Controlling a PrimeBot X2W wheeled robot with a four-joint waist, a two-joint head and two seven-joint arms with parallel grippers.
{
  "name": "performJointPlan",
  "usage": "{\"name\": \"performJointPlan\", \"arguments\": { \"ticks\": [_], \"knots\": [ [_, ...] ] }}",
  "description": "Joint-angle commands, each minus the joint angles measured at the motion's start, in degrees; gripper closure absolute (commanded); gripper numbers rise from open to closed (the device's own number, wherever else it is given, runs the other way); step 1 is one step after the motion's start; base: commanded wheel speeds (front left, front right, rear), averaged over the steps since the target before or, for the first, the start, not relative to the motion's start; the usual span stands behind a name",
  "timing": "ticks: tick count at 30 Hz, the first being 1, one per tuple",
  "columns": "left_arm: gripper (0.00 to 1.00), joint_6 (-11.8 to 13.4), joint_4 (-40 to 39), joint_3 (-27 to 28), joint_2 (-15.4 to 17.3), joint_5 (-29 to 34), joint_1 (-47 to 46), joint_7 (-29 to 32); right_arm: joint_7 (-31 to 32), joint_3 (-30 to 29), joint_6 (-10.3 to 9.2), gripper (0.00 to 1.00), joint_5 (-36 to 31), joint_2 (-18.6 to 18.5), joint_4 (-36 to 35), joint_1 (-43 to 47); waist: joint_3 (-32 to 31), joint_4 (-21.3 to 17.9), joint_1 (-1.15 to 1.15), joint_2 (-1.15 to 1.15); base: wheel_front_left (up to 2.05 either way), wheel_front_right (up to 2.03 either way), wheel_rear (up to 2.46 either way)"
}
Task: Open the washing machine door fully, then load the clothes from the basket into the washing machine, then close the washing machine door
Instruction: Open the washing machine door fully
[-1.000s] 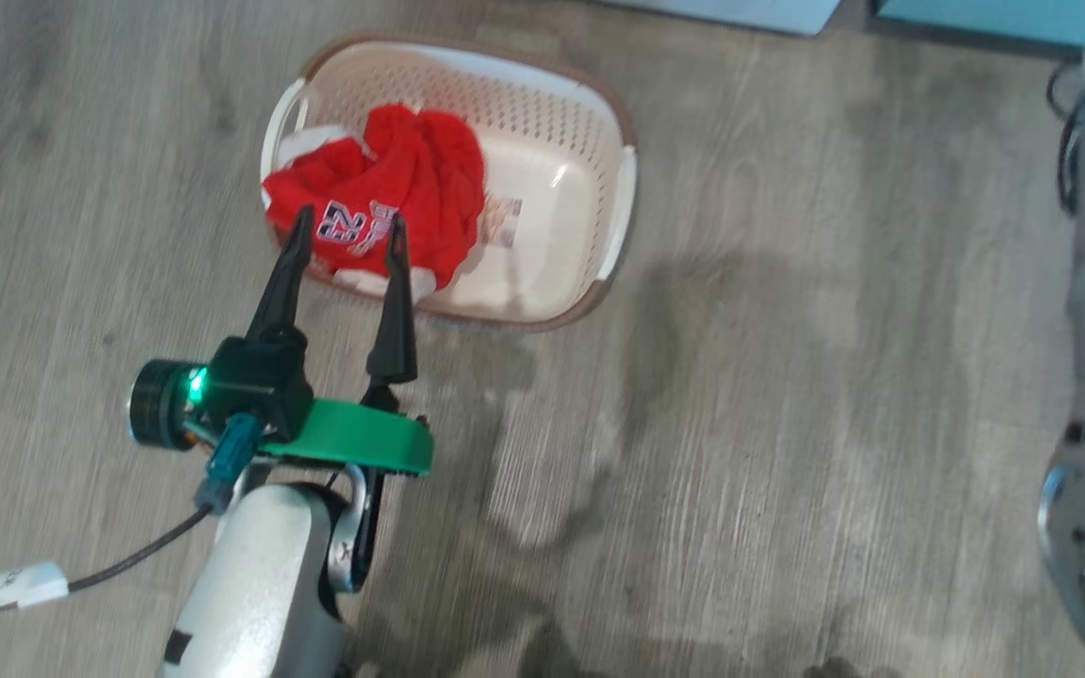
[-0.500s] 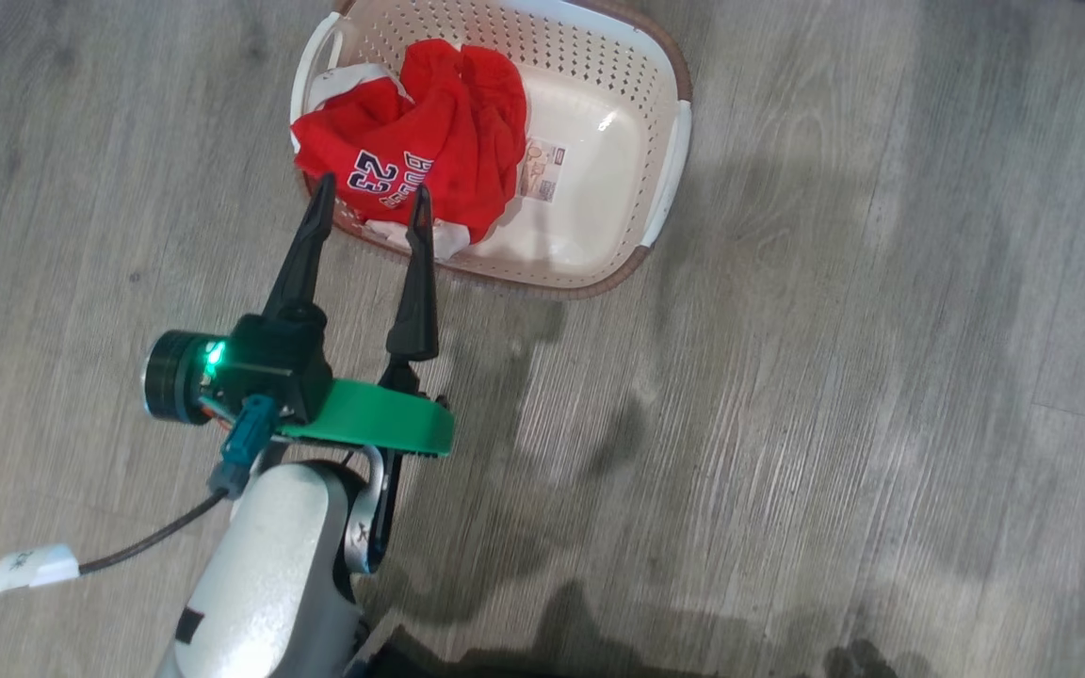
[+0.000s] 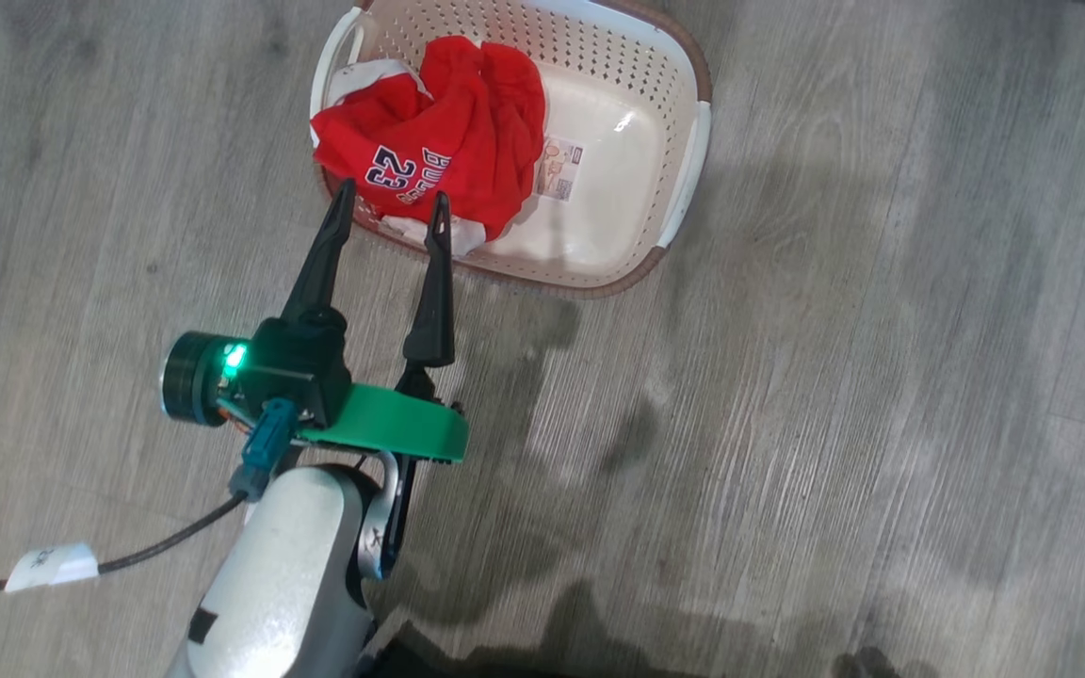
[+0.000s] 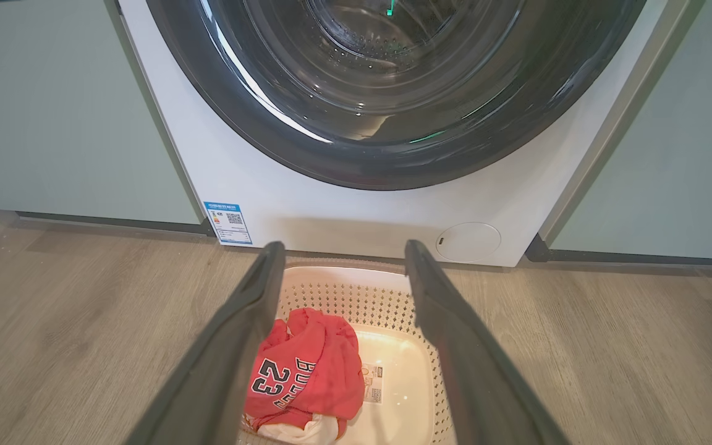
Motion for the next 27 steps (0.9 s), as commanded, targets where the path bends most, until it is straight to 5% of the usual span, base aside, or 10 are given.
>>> {"name": "performJointPlan", "arguments": {
  "ticks": [1, 27],
  "knots": [
    [0.00, 0.4, -1.6, 1.2, 0.6, 0.1, -0.4, -0.3, 1.6, 0.7, 0.03, 1.00, 0.7, 1.7, -1.4, -3.4, -0.1, 0.0, 0.00, 0.00, 0.00, 0.00, 0.00],
    [0.00, 0.4, -0.6, 1.3, 0.6, 0.9, 4.1, -0.3, 16.0, 6.5, 0.03, 1.00, 10.6, -0.6, -2.3, 12.6, -9.9, 1.2, 0.00, 0.00, 0.00, 0.00, 0.00]
  ]
}}
